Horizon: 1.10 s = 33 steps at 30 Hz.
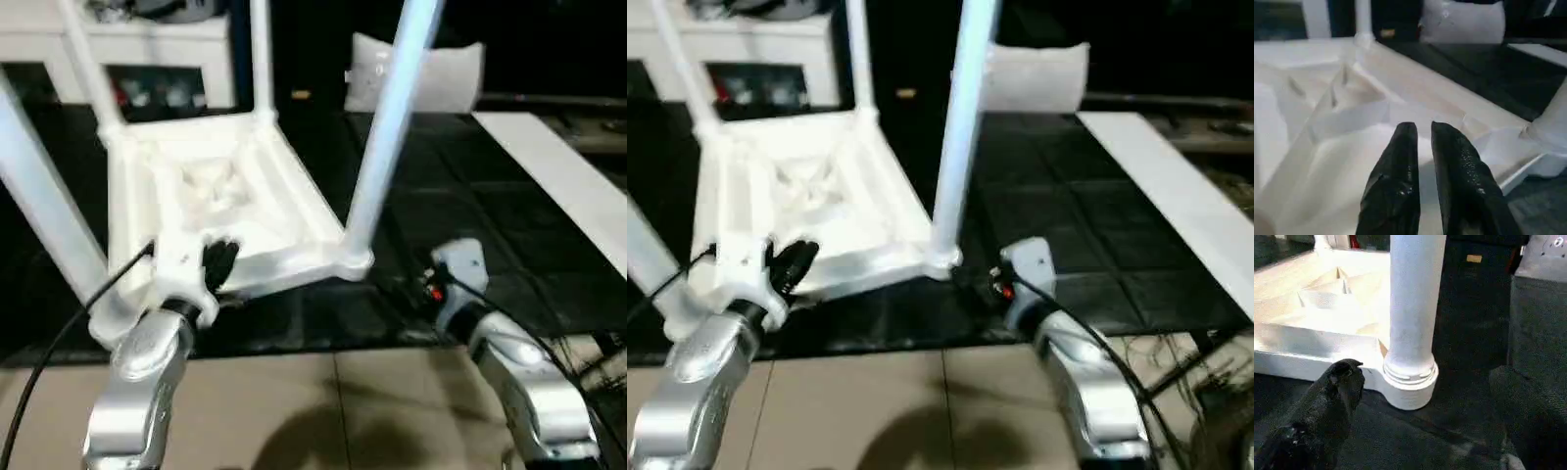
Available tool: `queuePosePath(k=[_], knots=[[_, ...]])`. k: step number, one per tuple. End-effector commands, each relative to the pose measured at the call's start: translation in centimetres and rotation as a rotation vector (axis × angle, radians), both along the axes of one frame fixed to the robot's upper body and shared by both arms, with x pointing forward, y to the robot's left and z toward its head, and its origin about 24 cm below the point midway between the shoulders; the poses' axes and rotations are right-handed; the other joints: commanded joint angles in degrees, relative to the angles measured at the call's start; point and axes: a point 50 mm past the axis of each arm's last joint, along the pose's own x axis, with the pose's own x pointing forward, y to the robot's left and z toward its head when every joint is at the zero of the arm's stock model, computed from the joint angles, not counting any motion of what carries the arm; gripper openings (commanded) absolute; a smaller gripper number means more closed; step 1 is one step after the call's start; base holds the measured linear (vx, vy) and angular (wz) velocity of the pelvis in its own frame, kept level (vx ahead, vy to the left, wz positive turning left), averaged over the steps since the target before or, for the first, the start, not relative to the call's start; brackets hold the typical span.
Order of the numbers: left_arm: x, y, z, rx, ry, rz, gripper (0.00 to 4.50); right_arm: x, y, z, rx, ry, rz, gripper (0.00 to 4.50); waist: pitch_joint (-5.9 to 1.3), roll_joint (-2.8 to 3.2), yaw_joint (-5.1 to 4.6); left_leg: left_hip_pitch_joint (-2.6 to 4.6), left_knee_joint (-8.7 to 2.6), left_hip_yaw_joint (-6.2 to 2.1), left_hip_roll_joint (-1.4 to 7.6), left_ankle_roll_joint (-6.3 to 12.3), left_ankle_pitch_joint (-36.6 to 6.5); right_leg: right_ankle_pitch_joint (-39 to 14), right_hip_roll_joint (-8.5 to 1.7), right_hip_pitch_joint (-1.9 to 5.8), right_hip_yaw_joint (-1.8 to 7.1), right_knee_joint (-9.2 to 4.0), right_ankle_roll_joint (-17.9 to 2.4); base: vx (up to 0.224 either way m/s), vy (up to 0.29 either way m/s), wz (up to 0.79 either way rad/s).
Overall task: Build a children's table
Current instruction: Rotate leg to tighten
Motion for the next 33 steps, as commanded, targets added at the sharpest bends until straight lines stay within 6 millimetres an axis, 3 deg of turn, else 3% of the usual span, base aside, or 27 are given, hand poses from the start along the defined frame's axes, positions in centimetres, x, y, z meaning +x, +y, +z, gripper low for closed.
queuePosePath(k=[1, 2, 3, 4, 5, 6, 7, 8, 9, 10, 11, 12, 13, 14, 15, 16, 17, 20, 21, 22, 23, 24, 25, 27, 28, 30, 33], knots=[[-0.2, 0.0, -0.2, 0.002, 0.007, -0.001, 0.66, 0.2, -0.2, 0.5, 0.009, -0.028, -0.013, 4.50, -0.74, -0.60, 0.54, 2.84, 4.41, 1.56, -0.46, 4.62, -21.9, -55.6, -10.97, -0.30, 1.95, -14.32, -3.5, 0.050, 0.013, 0.64], [-0.3, 0.0, -0.2, 0.003, 0.007, -0.002, 0.66, 0.2, -0.2, 0.5, 0.011, -0.030, -0.015, 4.50, -0.46, -0.82, 0.05, 0.67, 6.04, 1.37, 0.61, 5.34, -16.9, -57.7, -12.44, 1.78, 0.96, -14.14, -3.6, 0.076, 0.052, 0.31], [-0.3, -0.1, -0.2, 0.017, 0.005, -0.009, 0.66, 0.2, -0.6, 0.6, 0.017, -0.029, -0.036, 4.50, -0.56, 0.57, 0.43, 2.06, 2.92, 2.03, 1.89, 3.66, -15.2, -53.1, -8.97, 2.78, 1.64, -12.54, -4.4, 0.076, 0.052, 0.31], [-0.3, -0.2, -0.2, 0.020, 0.006, -0.014, 0.66, 0.2, -0.7, 0.5, 0.013, -0.028, -0.038, 4.50, -1.02, 2.04, 0.27, 3.01, -2.17, 1.30, 3.74, 1.13, -23.8, -40.7, -3.98, 2.30, 0.43, -9.30, -5.0, 0.129, 0.065, 0.10], [-0.3, -0.3, -0.2, 0.024, 0.006, -0.026, 0.66, 0.2, -0.8, 0.4, 0.007, -0.027, -0.041, 4.50, -1.08, 1.90, -0.68, 3.23, -4.15, 0.07, 4.98, 0.84, -29.5, -33.0, -2.25, 1.80, 0.61, -7.05, -5.4, 0.128, 0.069, 0.06], [-0.3, -0.4, -0.2, 0.025, 0.007, -0.037, 0.66, 0.2, -0.8, 0.3, 0.003, -0.030, -0.041, 4.50, -1.97, 3.13, -1.53, 5.42, -6.72, -2.26, 7.25, 0.42, -36.7, -19.1, -0.98, 0.72, 1.68, -3.00, -7.3, 0.128, 0.069, 0.06], [-0.3, -0.6, -0.2, 0.024, 0.007, -0.058, 0.66, 0.2, -0.9, 0.2, 0.001, -0.031, -0.041, 4.50, -2.66, 3.00, -2.44, 6.93, -7.48, -3.75, 7.99, 2.81, -33.9, -7.9, -0.68, -0.76, 2.77, -0.58, -8.1, 0.158, 0.056, 0.05], [-0.4, -0.8, -0.2, 0.015, 0.004, -0.095, 0.66, 0.1, -0.9, 0.2, 0.002, -0.030, -0.039, 4.50, -2.84, 2.70, -2.98, 7.30, -7.05, -4.03, 7.84, 6.02, -29.0, -3.9, -0.83, -1.65, 3.23, -0.05, -8.1, 0.185, 0.021, 0.08], [-0.4, -1.2, -0.2, 0.021, 0.009, -0.147, 0.66, 0.0, -1.0, 0.1, 0.004, -0.029, -0.035, 4.50, -2.95, 1.84, -3.58, 6.57, -5.26, -2.90, 6.07, 12.99, -17.2, 2.7, -2.05, -2.05, 4.37, -0.71, -8.8, 0.185, 0.021, 0.08], [-0.4, -1.2, -0.3, 0.029, 0.013, -0.157, 0.66, 0.0, -1.0, 0.1, 0.004, -0.029, -0.034, 4.50, -3.99, 0.52, -2.43, 1.45, -1.09, 0.92, 1.23, 17.44, 0.7, 17.4, -3.94, 2.06, 6.99, -1.78, -11.2, 0.156, 0.004, 0.07], [-0.4, -1.4, -0.3, 0.036, 0.011, -0.193, 0.66, -0.1, -0.9, 0.0, 0.004, -0.028, -0.024, 4.50, -5.66, 0.34, -1.19, -3.27, 0.82, 1.14, -0.82, 18.27, 14.8, 38.5, -4.69, 6.29, 8.93, 0.36, -12.1, 0.108, 0.000, 0.11], [-0.3, -1.5, -0.2, 0.032, -0.003, -0.228, 0.84, -0.2, -0.9, -0.1, 0.001, -0.027, -0.014, 4.50, -6.36, 0.20, -0.92, -3.71, 1.14, 0.82, -0.62, 17.31, 20.4, 49.6, -3.83, 6.47, 8.77, 1.77, -11.5, 0.108, 0.000, 0.11], [-0.3, -1.5, -0.2, 0.032, -0.003, -0.228, 0.94, -0.2, -0.9, -0.1, 0.001, -0.027, -0.014, 4.50, -6.82, 0.08, -0.69, -3.58, 1.63, 0.71, -0.78, 14.60, 30.9, 66.4, -0.83, 6.13, 8.32, 4.13, -8.9, 0.096, -0.001, 0.12], [-0.3, -1.6, 0.0, 0.023, -0.015, -0.256, 1.00, -0.3, -0.8, -0.1, 0.000, -0.027, -0.007, 4.50, -6.79, 0.56, -0.34, -1.82, 2.53, 0.62, -1.02, 11.35, 38.2, 69.0, 1.44, 3.99, 7.58, 4.36, -5.1, 0.073, -0.007, 0.11], [-0.2, -1.8, 0.2, 0.009, -0.025, -0.293, 1.04, -0.3, -0.7, -0.1, 0.006, -0.027, -0.002, 4.50, -6.72, 0.81, -0.28, -0.98, 2.62, 0.33, -0.62, 9.79, 39.1, 65.3, 1.54, 2.90, 7.71, 4.20, -3.9, 0.073, -0.007, 0.11], [-0.2, -1.8, 0.2, 0.009, -0.025, -0.293, 1.04, -0.3, -0.7, -0.1, 0.006, -0.027, -0.002, 4.50, -6.31, 1.12, -0.07, -0.03, 2.30, 0.14, 0.16, 7.32, 36.9, 55.8, 0.77, 1.44, 8.16, 2.89, -3.1, 0.000, 0.000, 0.00], [0.0, -1.9, 0.2, 0.017, -0.021, -0.332, 1.21, -0.4, -0.7, -0.1, 0.008, -0.028, 0.000, 4.50, -6.15, 1.25, 0.05, -0.42, 1.86, 0.18, 0.35, 6.44, 34.4, 52.5, 0.29, 1.75, 8.40, 2.47, -2.9, 0.000, 0.000, 0.00], [0.4, -2.4, 0.1, 0.043, 0.020, -0.438, 1.36, -0.3, -0.6, 0.1, 0.011, -0.036, 0.021, 4.50, -4.50, 1.15, 1.17, -0.75, -0.97, 0.53, 2.05, 1.19, 14.2, 31.9, -1.43, 1.40, 8.54, -0.25, -4.2, -0.069, -0.014, 0.00], [0.6, -2.5, 0.0, 0.064, 0.047, -0.490, 1.53, -0.2, -0.5, 0.2, 0.010, -0.041, 0.035, 4.50, -3.96, 1.44, 1.32, -0.65, -2.18, 0.39, 2.86, -0.96, 3.8, 20.5, -2.07, 1.40, 8.46, -1.09, -6.1, -0.120, -0.023, -0.02], [0.8, -2.6, -0.2, 0.089, 0.075, -0.532, 1.53, -0.1, -0.4, 0.3, 0.012, -0.046, 0.050, 4.50, -3.54, 1.58, 1.42, -0.18, -2.98, 0.61, 3.02, -1.70, -4.6, 10.5, -2.26, 1.18, 8.52, -1.96, -7.5, -0.130, -0.039, 0.00], [1.0, -2.5, -0.4, 0.105, 0.103, -0.564, 1.72, 0.0, -0.1, 0.4, 0.012, -0.051, 0.074, 4.50, -3.19, 1.44, 1.27, -0.16, -3.51, 0.81, 2.95, -1.75, -7.8, 5.9, -2.28, 1.28, 8.62, -2.38, -7.9, -0.130, -0.036, 0.01], [1.2, -2.5, -0.5, 0.112, 0.119, -0.580, 1.77, 0.2, 0.0, 0.5, 0.013, -0.053, 0.090, 4.50, -2.67, 1.31, 1.26, 0.21, -4.31, 1.29, 3.08, -1.56, -14.1, -4.4, -2.61, 1.12, 8.92, -3.37, -8.2, -0.130, -0.036, 0.01], [1.6, -2.4, -0.4, 0.126, 0.137, -0.605, 1.83, 0.5, 0.5, 0.8, 0.019, -0.066, 0.122, 4.50, -2.29, 1.12, 1.15, 0.20, -4.77, 1.56, 3.19, -1.41, -16.9, -12.0, -2.90, 0.87, 9.23, -4.18, -8.1, -0.129, -0.027, -0.04], [1.8, -2.4, -0.4, 0.132, 0.142, -0.614, 1.92, 0.7, 0.7, 0.9, 0.024, -0.071, 0.133, 4.50, -2.44, 1.21, 1.17, -0.05, -5.05, 1.55, 3.29, -1.43, -16.6, -17.2, -3.22, 0.77, 9.52, -4.67, -7.3, -0.122, -0.031, -0.10], [1.9, -2.4, -0.3, 0.135, 0.145, -0.622, 2.04, 0.8, 0.8, 1.0, 0.027, -0.074, 0.140, 4.50, -2.47, 1.09, 1.09, -0.61, -5.20, 1.61, 3.26, -1.39, -15.0, -17.0, -3.12, 0.95, 9.40, -4.76, -6.9, -0.102, -0.033, -0.11], [2.6, -2.4, -0.2, 0.175, 0.144, -0.651, 2.19, 0.9, 1.9, 1.9, 0.088, -0.100, 0.219, 4.50, -2.67, 0.96, 1.27, -0.05, -4.95, 1.98, 3.14, -0.72, -14.5, -17.0, -3.03, 0.10, 9.64, -4.96, -6.9, -0.067, -0.038, -0.03], [3.1, -2.5, -0.2, 0.213, 0.163, -0.712, 2.57, 0.1, 2.3, 2.4, 0.145, -0.100, 0.313, 4.50, -3.11, 0.75, 1.33, -0.84, -4.88, 2.12, 3.08, 0.36, -9.7, -10.1, -2.71, 0.40, 9.51, -4.35, -7.3, 0.000, 0.000, 0.00]])
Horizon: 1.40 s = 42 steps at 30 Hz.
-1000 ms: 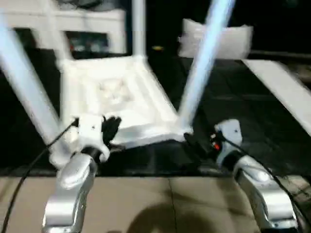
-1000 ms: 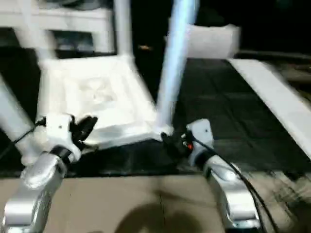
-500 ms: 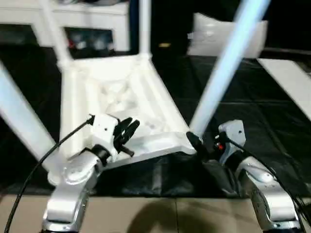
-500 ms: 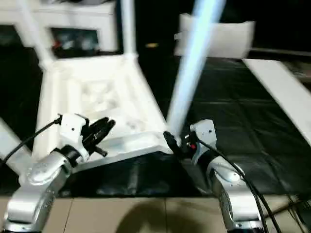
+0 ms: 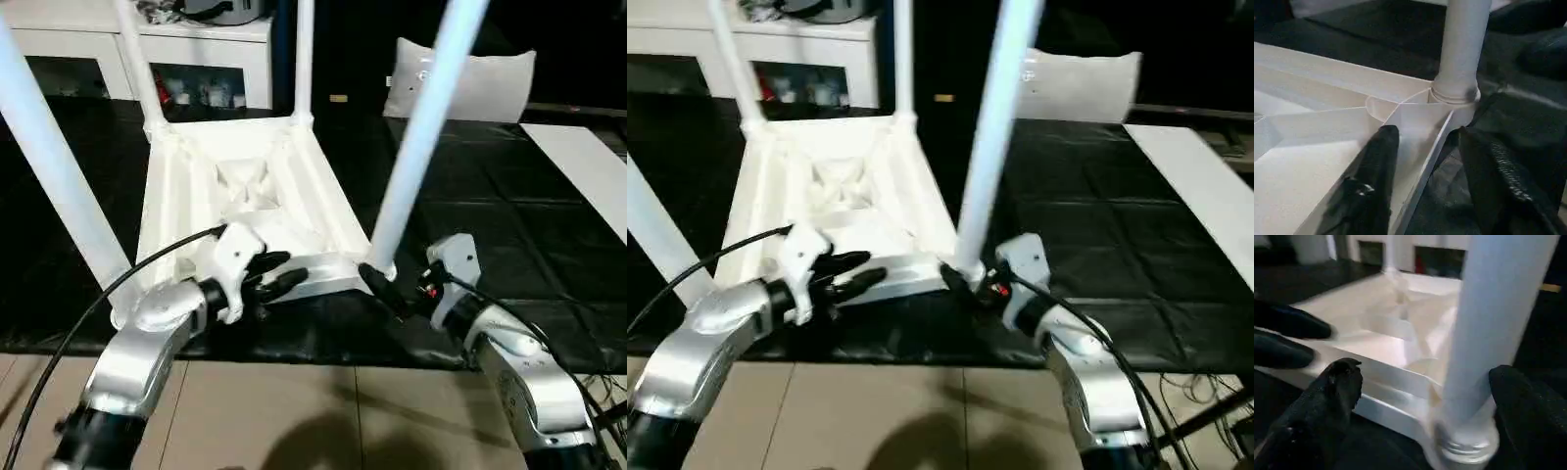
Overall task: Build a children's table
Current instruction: Rotate leg to tighten
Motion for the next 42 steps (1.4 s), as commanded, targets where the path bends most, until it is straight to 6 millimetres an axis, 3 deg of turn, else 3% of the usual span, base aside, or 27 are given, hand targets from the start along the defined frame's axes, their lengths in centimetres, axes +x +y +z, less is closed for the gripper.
queuePosePath(k=[1, 5, 7, 9, 11, 12, 13, 15, 17, 19, 22, 31, 33, 42], knots=[[0.3, -0.2, -0.1, 0.039, 0.004, -0.048, 2.57, -0.4, 0.7, 1.0, 0.036, -0.027, 0.093, 4.50, -2.63, 0.07, 0.47, -0.58, -4.26, 0.07, 2.14, 1.46, -8.4, -8.0, -4.36, 1.53, 2.83, -5.64, -8.1, 0.000, 0.000, 0.00], [1.6, 0.1, -0.2, 0.110, -0.003, -0.060, 2.65, -0.8, -0.4, 1.0, 0.021, -0.032, 0.110, 4.50, -2.84, 0.32, 0.79, -0.70, -4.17, 0.19, 2.24, 1.65, -6.8, -2.5, -4.11, 1.38, 2.42, -5.18, -9.6, 0.000, 0.000, 0.00], [2.5, 0.2, -0.1, 0.134, -0.001, -0.076, 2.65, 0.0, -2.1, 0.6, -0.019, -0.026, 0.007, 4.50, -3.19, 1.09, 0.90, -0.57, -3.94, 0.14, 2.28, 0.98, -6.2, 1.4, -4.10, 1.23, 2.31, -4.73, -10.9, 0.000, 0.000, 0.00], [2.9, 0.0, 0.0, 0.128, 0.003, -0.085, 2.65, 0.1, -2.8, 0.6, -0.033, -0.027, -0.019, 4.50, -3.48, 0.58, 0.93, -0.92, -3.61, 0.21, 2.11, 1.28, -3.7, 7.2, -4.02, 1.62, 2.29, -4.21, -12.0, 0.000, 0.000, 0.00], [3.3, -0.8, 0.0, 0.111, 0.036, -0.142, 2.65, 0.1, -4.0, 0.7, -0.052, -0.024, -0.039, 4.50, -3.69, 0.70, 1.10, -1.16, -3.32, 0.30, 2.00, 2.11, -1.5, 11.6, -4.01, 1.61, 2.10, -3.87, -12.8, 0.000, 0.000, 0.00], [3.3, -1.0, 0.0, 0.106, 0.045, -0.157, 2.65, 0.0, -4.2, 0.7, -0.055, -0.022, -0.039, 4.50, -3.58, 0.59, 1.16, -1.15, -3.34, 0.38, 2.00, 2.28, -1.7, 11.3, -3.98, 1.55, 2.09, -3.98, -12.9, 0.000, 0.000, 0.00], [3.4, -1.6, -0.1, 0.090, 0.061, -0.192, 2.65, -0.2, -4.6, 0.7, -0.070, -0.016, -0.035, 4.50, -3.45, 0.94, 1.30, -1.27, -3.41, 0.38, 2.04, 2.30, -2.7, 10.2, -4.14, 1.62, 2.11, -4.04, -13.0, 0.000, 0.000, 0.00], [3.5, -2.5, -0.2, 0.067, 0.076, -0.236, 2.65, -0.5, -5.4, 0.5, -0.109, -0.003, -0.034, 4.50, -3.30, 0.52, 1.44, -1.18, -3.57, 0.52, 2.22, 2.19, -4.9, 6.9, -4.37, 1.72, 2.17, -4.47, -12.9, 0.000, 0.000, 0.00], [3.7, -2.8, -0.3, 0.066, 0.075, -0.245, 2.65, -0.6, -5.8, 0.3, -0.136, 0.004, -0.043, 4.50, -3.17, 0.71, 1.50, -1.19, -3.62, 0.60, 2.32, 2.13, -6.2, 4.3, -4.51, 1.63, 2.23, -4.74, -12.8, 0.000, 0.000, 0.00], [4.0, -3.2, -0.4, 0.069, 0.079, -0.247, 2.65, -0.7, -6.2, 0.0, -0.167, 0.016, -0.047, 4.50, -3.14, 0.31, 1.38, -1.29, -3.64, 0.73, 2.30, 2.23, -6.7, 2.4, -4.48, 1.68, 2.25, -5.00, -12.4, 0.000, 0.000, 0.00], [4.2, -3.5, -0.5, 0.080, 0.083, -0.248, 2.65, -0.8, -6.5, -0.2, -0.197, 0.026, -0.047, 4.50, -3.05, 0.33, 1.11, -1.32, -3.57, 0.76, 2.28, 2.43, -6.4, 1.3, -4.44, 1.61, 2.23, -5.16, -12.4, 0.000, 0.000, 0.00], [6.1, -4.6, -1.6, 0.190, 0.098, -0.162, 2.65, -0.9, -6.0, -0.4, -0.194, 0.033, -0.007, 4.50, -3.31, 0.13, 1.19, -1.48, -3.25, 0.71, 2.27, 4.26, -3.7, 6.4, -4.46, 1.85, 2.19, -4.78, -13.2, 0.000, 0.000, 0.00], [6.1, -4.8, -1.7, 0.186, 0.113, -0.176, 2.30, -0.9, -6.0, -0.4, -0.192, 0.033, -0.002, 4.50, -3.31, 0.21, 1.32, -1.40, -3.27, 0.69, 2.42, 4.60, -3.7, 7.2, -4.59, 1.83, 2.16, -4.73, -14.0, 0.000, 0.000, 0.00], [6.0, -4.9, -2.5, 0.212, 0.157, -0.226, 1.73, -1.3, -6.0, -0.5, -0.187, 0.046, 0.035, 4.50, -3.07, 0.17, 1.59, -1.28, -3.56, 0.68, 2.65, 4.27, -5.8, 3.7, -4.80, 1.73, 2.23, -5.09, -14.2, 0.000, 0.000, 0.00]])
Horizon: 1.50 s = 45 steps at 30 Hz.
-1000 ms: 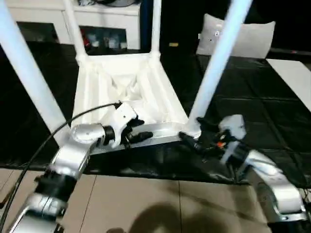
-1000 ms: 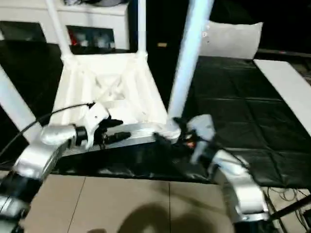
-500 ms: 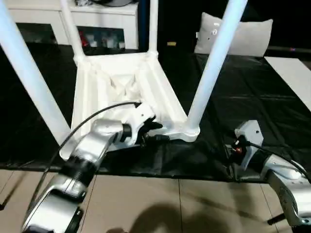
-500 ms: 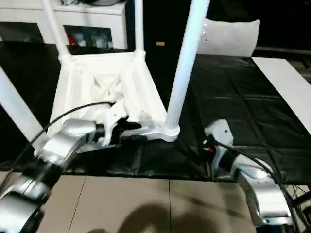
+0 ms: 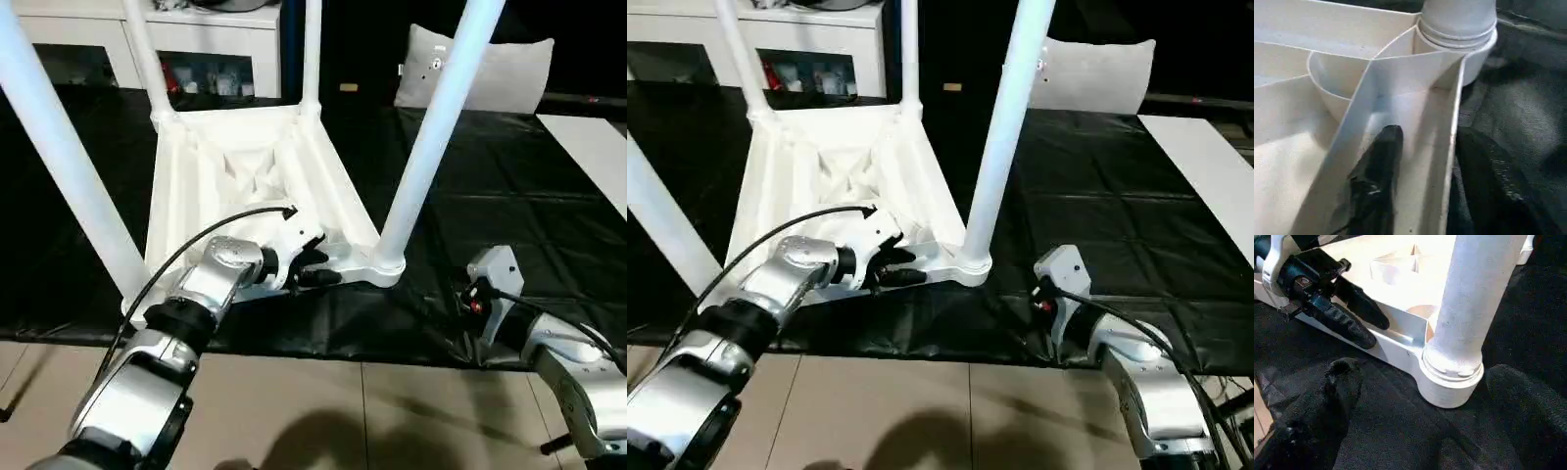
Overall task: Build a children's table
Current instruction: Rotate leg to tighten
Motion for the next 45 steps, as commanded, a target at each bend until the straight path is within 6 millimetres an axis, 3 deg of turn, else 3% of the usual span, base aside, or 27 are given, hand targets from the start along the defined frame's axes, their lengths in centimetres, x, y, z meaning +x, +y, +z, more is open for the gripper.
queuePosePath(k=[1, 11, 13, 19, 28, 34, 37, 38, 39, 45], knots=[[0.1, -0.1, -0.1, 0.037, -0.003, -0.018, 1.56, -0.2, 0.0, 0.3, -0.005, -0.008, 0.018, 4.50, -3.13, -0.24, 0.30, 0.14, -3.77, -0.17, 2.28, 3.61, -6.4, 3.3, -4.65, 2.91, 2.49, -4.64, -14.1, 0.000, 0.000, 0.00], [0.0, 0.1, -0.5, 0.089, -0.006, -0.073, 0.97, -0.4, 0.3, 0.2, -0.003, -0.004, 0.030, 4.50, -2.99, -0.23, 0.36, 0.14, -3.99, -0.23, 2.37, 3.26, -6.8, 2.5, -4.69, 2.84, 2.51, -4.79, -13.7, 0.000, 0.000, 0.00], [-0.1, 0.1, -0.6, 0.103, -0.005, -0.088, 0.56, -0.4, 0.3, 0.2, -0.003, -0.003, 0.030, 4.50, -2.95, -0.23, 0.36, 0.15, -4.03, -0.21, 2.36, 3.11, -7.2, 2.2, -4.70, 2.83, 2.51, -4.86, -13.6, 0.000, 0.000, 0.00], [-0.1, 0.3, -0.8, 0.164, -0.010, -0.129, 0.08, -0.4, 0.3, 0.2, -0.003, -0.005, 0.031, 4.50, -2.83, -0.10, 0.38, 0.21, -4.20, -0.20, 2.39, 2.57, -8.1, 0.6, -4.73, 2.75, 2.54, -5.08, -13.3, 0.000, 0.000, 0.00], [-0.4, 0.6, -1.0, 0.202, 0.014, -0.197, 0.02, 0.2, 0.4, 0.5, -0.017, -0.016, 0.032, 4.50, -3.08, -0.29, 0.30, 0.09, -4.06, -0.16, 2.41, 3.56, -5.4, 6.5, -4.79, 3.01, 2.49, -4.59, -14.3, 0.000, 0.000, 0.00], [-1.3, 0.9, -1.0, 0.206, 0.001, -0.357, 0.02, 0.5, 0.2, 0.6, -0.019, -0.015, 0.077, 4.50, -3.22, -0.13, 0.33, 0.13, -3.96, -0.12, 2.51, 4.36, -4.4, 8.8, -4.86, 3.09, 2.48, -4.37, -14.9, 0.000, 0.000, 0.00], [-1.5, 1.1, -0.9, 0.199, -0.008, -0.384, 0.02, 0.6, 0.2, 0.6, -0.027, -0.016, 0.107, 4.50, -3.20, -0.08, 0.40, 0.18, -3.97, -0.05, 2.61, 4.37, -4.8, 9.2, -4.92, 3.05, 2.45, -4.34, -15.2, 0.000, 0.000, 0.00], [-1.8, 1.1, -0.7, 0.165, -0.003, -0.408, 0.02, 0.7, 0.2, 0.6, -0.025, -0.017, 0.132, 4.50, -3.15, -0.54, 0.37, 0.24, -4.02, 0.05, 2.63, 4.36, -5.3, 8.4, -4.89, 2.99, 2.43, -4.41, -15.3, 0.000, 0.000, 0.00], [-1.9, 1.1, -0.5, 0.144, 0.001, -0.421, 0.02, 0.7, 0.3, 0.6, -0.021, -0.017, 0.146, 4.50, -3.12, -0.25, 0.56, 0.29, -4.11, 0.04, 2.77, 4.34, -5.5, 7.4, -5.04, 2.91, 2.43, -4.36, -15.5, 0.000, 0.000, 0.00], [-3.3, 1.3, -0.2, 0.119, 0.023, -0.540, 0.00, 0.6, 0.9, 0.5, 0.029, 0.043, 0.278, 3.93, -3.11, -0.03, 0.71, 0.33, -4.19, 0.15, 3.09, 4.59, -5.8, 7.3, -5.01, 2.73, 2.43, -4.21, -16.2, 0.000, 0.000, 0.00]])
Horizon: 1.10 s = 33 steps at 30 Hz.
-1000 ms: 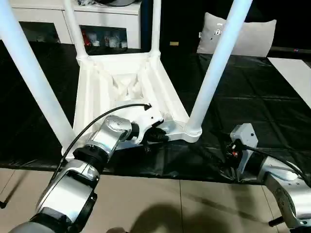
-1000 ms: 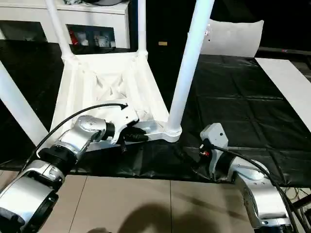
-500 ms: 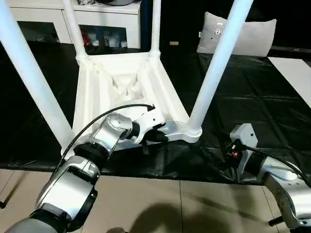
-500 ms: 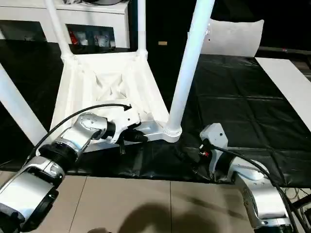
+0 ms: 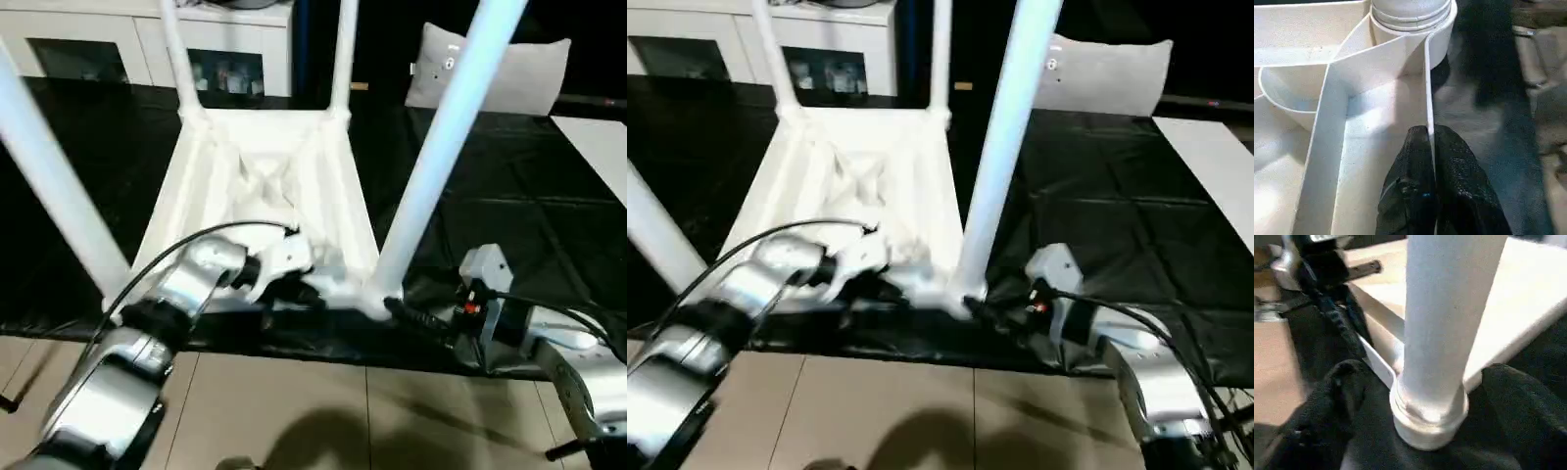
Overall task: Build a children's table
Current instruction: Rotate leg to tighten
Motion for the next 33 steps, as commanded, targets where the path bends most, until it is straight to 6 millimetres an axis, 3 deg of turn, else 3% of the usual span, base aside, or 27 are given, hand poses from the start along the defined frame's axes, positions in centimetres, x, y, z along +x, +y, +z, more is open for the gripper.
queuePosePath(k=[1, 8, 9, 11, 16, 17, 21, 23, 27, 31, 33], knots=[[-1.1, -0.7, -0.6, 0.028, 0.044, -0.104, 0.00, 0.1, 0.1, 0.2, 0.006, 0.019, 0.050, 3.80, -3.19, -0.01, -0.09, 0.57, -3.68, -0.14, 2.84, 4.50, -6.0, 7.3, -4.94, 2.56, 2.50, -3.64, -16.3, 0.000, 0.000, 0.00], [-2.4, 0.0, -0.2, 0.004, 0.074, -0.140, 0.00, 0.7, 0.5, 0.0, -0.007, 0.096, 0.194, 3.14, -3.14, -0.07, -0.04, 0.47, -3.63, 0.21, 2.80, 4.26, -5.6, 5.7, -4.75, 2.41, 2.35, -3.62, -16.4, 0.000, 0.000, 0.00], [-2.5, 0.1, -0.2, 0.000, 0.079, -0.135, 0.00, 0.9, 0.6, 0.0, -0.006, 0.111, 0.213, 3.04, -3.20, -0.46, -0.07, 0.34, -3.60, 0.23, 2.75, 4.28, -5.2, 5.9, -4.75, 2.57, 2.33, -3.51, -16.3, 0.000, 0.000, 0.00], [-2.7, 0.4, -0.1, 0.000, 0.085, -0.127, 0.00, 1.1, 0.7, -0.1, -0.004, 0.147, 0.247, 2.96, -3.16, -0.24, -0.20, 0.22, -3.59, 0.26, 2.73, 4.49, -5.0, 5.6, -4.75, 2.51, 2.27, -3.50, -16.3, 0.000, 0.000, 0.00], [-2.9, 0.8, -0.2, 0.003, 0.100, -0.116, 0.00, 1.3, 0.6, -0.5, 0.002, 0.192, 0.279, 2.50, -3.48, -0.23, -0.06, 0.15, -3.25, 0.33, 2.59, 5.03, -2.5, 9.1, -4.51, 2.59, 2.21, -3.09, -16.5, 0.000, 0.000, 0.00], [-2.9, 0.8, -0.2, 0.002, 0.102, -0.115, 0.00, 1.4, 0.6, -0.5, 0.002, 0.196, 0.281, 2.43, -3.58, -0.59, -0.15, 0.16, -3.19, 0.38, 2.60, 5.23, -2.2, 9.7, -4.47, 2.58, 2.16, -2.98, -16.7, 0.000, 0.000, 0.00], [-3.1, 0.9, -0.1, -0.002, 0.118, -0.100, 0.00, 1.6, 0.4, -1.1, 0.010, 0.234, 0.304, 2.15, -3.61, -0.33, -0.21, -0.08, -2.97, 0.38, 2.58, 6.04, -1.4, 10.9, -4.43, 2.41, 2.00, -2.76, -17.3, 0.000, 0.000, 0.00], [-2.8, 0.6, 0.0, -0.044, 0.153, -0.014, 0.00, 1.9, 0.4, -1.8, 0.018, 0.253, 0.303, 2.12, -3.68, -0.24, -0.46, 0.03, -2.94, 0.45, 2.62, 5.74, -2.2, 10.4, -4.51, 2.31, 2.01, -2.66, -17.7, 0.000, 0.000, 0.00], [-2.5, 0.5, 0.1, -0.072, 0.168, 0.051, 0.00, 2.3, 0.6, -2.3, 0.017, 0.251, 0.264, 2.10, -3.38, -0.38, -0.69, -0.05, -3.11, 0.46, 2.44, 5.37, -3.5, 6.8, -4.49, 2.48, 2.07, -3.26, -17.5, 0.000, 0.000, 0.00], [-1.6, 0.1, 0.0, -0.103, 0.145, 0.201, 0.00, 3.9, 2.2, -3.6, -0.005, 0.249, 0.060, 2.06, -2.88, -0.47, -2.11, 0.03, -3.67, 0.29, 2.26, 2.41, -7.9, -4.3, -4.64, 2.23, 2.15, -4.32, -15.9, 0.000, 0.000, 0.00], [-0.7, 0.0, -0.2, -0.093, 0.112, 0.323, 0.00, 4.6, 3.9, -4.3, -0.003, 0.266, -0.084, 2.04, -2.55, -0.38, -2.91, -0.14, -4.00, 0.15, 2.08, 1.07, -9.4, -8.5, -4.54, 2.14, 2.17, -4.72, -14.7, -0.028, -0.006, -0.03]])
